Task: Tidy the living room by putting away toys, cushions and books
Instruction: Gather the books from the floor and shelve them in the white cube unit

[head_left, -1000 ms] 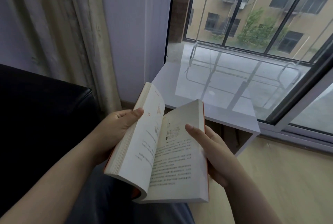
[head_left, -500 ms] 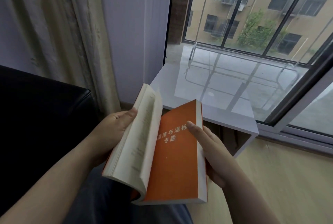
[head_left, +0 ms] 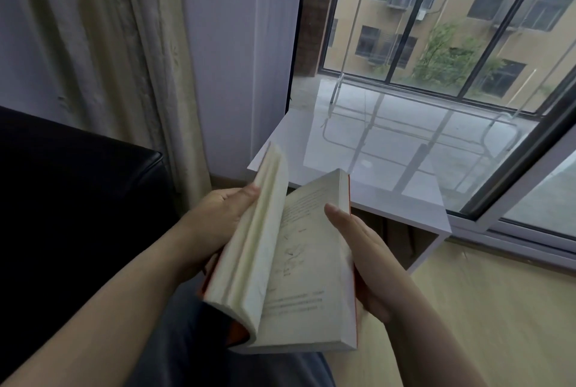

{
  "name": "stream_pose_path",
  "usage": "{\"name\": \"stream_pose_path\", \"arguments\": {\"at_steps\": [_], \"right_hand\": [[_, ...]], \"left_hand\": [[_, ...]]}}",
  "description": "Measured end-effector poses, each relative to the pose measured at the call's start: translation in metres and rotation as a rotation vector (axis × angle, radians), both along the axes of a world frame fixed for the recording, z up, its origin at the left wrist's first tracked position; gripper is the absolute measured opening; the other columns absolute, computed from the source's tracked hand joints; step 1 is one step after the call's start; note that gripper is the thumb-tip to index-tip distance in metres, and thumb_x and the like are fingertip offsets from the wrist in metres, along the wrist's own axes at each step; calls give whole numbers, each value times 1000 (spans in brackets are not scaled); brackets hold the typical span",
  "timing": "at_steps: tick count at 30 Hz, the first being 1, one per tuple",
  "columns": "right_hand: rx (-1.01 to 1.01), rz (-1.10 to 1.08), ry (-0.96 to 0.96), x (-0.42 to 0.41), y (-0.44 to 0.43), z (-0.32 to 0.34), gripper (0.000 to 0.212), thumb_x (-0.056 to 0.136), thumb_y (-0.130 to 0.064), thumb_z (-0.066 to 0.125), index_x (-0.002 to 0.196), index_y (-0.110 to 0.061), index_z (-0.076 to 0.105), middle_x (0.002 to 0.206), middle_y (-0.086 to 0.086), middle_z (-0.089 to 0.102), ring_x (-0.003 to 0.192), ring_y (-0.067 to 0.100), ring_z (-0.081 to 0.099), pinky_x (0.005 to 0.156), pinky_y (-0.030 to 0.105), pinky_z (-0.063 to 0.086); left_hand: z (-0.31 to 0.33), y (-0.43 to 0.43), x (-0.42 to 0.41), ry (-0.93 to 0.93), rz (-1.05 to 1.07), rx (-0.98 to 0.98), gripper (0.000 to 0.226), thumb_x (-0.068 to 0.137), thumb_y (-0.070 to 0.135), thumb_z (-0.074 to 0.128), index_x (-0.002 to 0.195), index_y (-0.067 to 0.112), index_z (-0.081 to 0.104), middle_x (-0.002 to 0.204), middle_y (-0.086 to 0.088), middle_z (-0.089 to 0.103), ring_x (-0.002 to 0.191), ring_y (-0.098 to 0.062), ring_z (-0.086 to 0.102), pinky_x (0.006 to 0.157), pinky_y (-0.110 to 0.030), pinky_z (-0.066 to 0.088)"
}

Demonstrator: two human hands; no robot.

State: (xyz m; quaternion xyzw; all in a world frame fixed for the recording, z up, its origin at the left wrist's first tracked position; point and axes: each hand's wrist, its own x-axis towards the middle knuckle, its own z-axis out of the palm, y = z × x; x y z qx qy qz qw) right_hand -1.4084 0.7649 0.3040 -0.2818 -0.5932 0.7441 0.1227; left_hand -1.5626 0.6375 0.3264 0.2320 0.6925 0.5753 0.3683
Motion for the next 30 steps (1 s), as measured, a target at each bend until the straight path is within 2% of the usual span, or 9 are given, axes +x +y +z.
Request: {"name": "stream_pose_path", "arguments": {"at_steps": [5,8,11,14,17,20,22,25,30], "right_hand": [[-26,6,-16,-2,2,-3,68,80,-63,49,133,-20,50,116,8,69,98,24,70,88,39,57],[-31,-37,-76,0,6,-8,76,71,-66,58,132,-23,48,114,5,70,96,24,71,90,45,55],[26,-78,-95,8,11,-12,58,78,-44,65,127,-17,50,108,6,71,90,23,72,77,38,60],[-4,-88,-70,15,17,-13,33,90,-21,59,122,-12,54,104,10,72,88,26,72,70,36,61],[-57,-69,-8,22,23,-14,30,91,-13,55,120,-9,57,106,13,72,93,31,71,71,38,61],[-83,-39,50,29,28,-14,35,89,-12,54,123,-9,57,111,15,70,99,34,69,75,41,60],[-111,-37,82,33,32,-16,38,88,-13,53,126,-9,56,114,16,69,102,36,68,79,45,59],[-131,-41,130,40,35,-18,40,91,-11,48,130,-10,53,118,17,67,105,37,66,80,46,58],[-39,-6,222,38,33,-16,43,91,-16,53,134,-19,49,123,11,65,109,33,65,87,47,56]], "left_hand": [[-10,13,14,19,-149,-43,40,90,47,51,112,17,66,110,1,68,97,-15,66,81,-33,59],[-22,12,16,29,-190,-58,45,82,53,53,111,21,66,110,6,68,101,-12,65,86,-32,57],[-28,11,14,-8,-197,-68,46,73,49,60,109,21,67,108,2,69,99,-13,67,83,-32,58],[-34,10,13,27,-175,-60,34,81,38,62,109,20,67,106,1,69,96,-13,67,80,-29,58],[-41,10,10,143,-56,-56,22,88,27,61,109,20,64,104,3,68,98,-13,66,80,-28,56],[-53,13,4,336,72,-134,36,87,33,63,120,19,55,112,8,60,106,-12,58,87,-29,51],[-59,17,3,184,45,-137,49,88,37,60,130,15,48,119,3,58,108,-15,59,90,-34,51],[-64,25,10,-156,-38,-71,34,95,34,48,119,11,56,109,-10,69,98,-23,68,82,-38,56],[-59,28,8,-159,61,128,26,93,23,50,113,10,61,101,-9,73,93,-25,70,78,-37,57]]}}
